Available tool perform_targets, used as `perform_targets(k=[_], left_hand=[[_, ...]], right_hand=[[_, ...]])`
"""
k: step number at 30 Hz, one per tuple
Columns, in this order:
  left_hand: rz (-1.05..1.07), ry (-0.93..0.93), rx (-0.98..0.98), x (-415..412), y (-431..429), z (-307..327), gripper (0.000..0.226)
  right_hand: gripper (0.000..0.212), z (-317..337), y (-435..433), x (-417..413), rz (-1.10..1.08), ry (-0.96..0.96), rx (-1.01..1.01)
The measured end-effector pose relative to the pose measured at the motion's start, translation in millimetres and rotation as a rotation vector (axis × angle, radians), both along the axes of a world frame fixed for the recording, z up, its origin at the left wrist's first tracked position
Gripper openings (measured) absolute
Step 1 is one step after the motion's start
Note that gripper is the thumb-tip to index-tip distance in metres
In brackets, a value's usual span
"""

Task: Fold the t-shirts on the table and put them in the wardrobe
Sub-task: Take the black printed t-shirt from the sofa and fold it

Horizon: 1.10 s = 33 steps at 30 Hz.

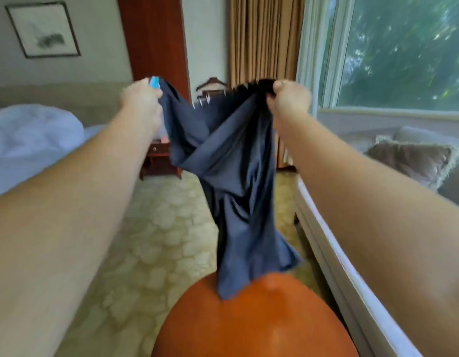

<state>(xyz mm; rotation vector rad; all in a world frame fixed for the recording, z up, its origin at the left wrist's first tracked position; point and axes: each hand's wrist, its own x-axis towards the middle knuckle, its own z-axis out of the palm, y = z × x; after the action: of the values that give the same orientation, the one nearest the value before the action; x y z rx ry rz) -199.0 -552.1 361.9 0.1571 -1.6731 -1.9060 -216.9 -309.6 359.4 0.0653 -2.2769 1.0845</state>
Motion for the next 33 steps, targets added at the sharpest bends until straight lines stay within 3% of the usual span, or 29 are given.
perform_targets(k=[3,5,7,10,13,16,19,21,24,28,30,33], left_hand=[[0.105,-0.054,-0.282,45,-15,40,0.03],[0.189,-0.139,-0.428,68,-20,27,0.034],[0.157,-0.188,-0.39,89,-24,-3,0.031],[-0.132,-0.279,-0.237,120,-26,-54,0.019],[-0.245,-0.403,-0.282,151,-24,-97,0.025],[-0.27,-0.509,-0.311,175,-22,-143,0.024],[-0.307,-0.6,-0.282,196,-21,-189,0.027],[-0.332,-0.632,-0.251,206,-17,-210,0.029],[-0.35,-0.605,-0.154,222,-6,-229,0.031],[-0.307,-0.563,-0.067,237,8,-243,0.011],[-0.253,-0.609,-0.144,244,12,-251,0.019],[-0.19,-0.713,-0.358,259,14,-259,0.01]], right_hand=[[0.031,41,35,15,-0.235,0.091,0.224],[0.033,31,62,27,-0.32,0.022,0.356],[0.037,0,89,40,-0.378,-0.069,0.489],[0.048,-58,128,63,-0.35,-0.222,0.552],[0.053,-114,164,92,-0.259,-0.299,0.338],[0.042,-173,189,111,-0.242,-0.443,0.086],[0.011,-220,194,137,-0.076,-0.436,-0.49],[0.021,-243,200,158,-0.06,-0.413,-0.736],[0.02,-255,205,184,0.029,-0.403,-0.882],[0.008,-264,213,203,0.084,-0.4,-0.935],[0.009,-268,214,214,0.132,-0.45,-0.901],[0.013,-270,213,237,0.21,-0.535,-0.833]])
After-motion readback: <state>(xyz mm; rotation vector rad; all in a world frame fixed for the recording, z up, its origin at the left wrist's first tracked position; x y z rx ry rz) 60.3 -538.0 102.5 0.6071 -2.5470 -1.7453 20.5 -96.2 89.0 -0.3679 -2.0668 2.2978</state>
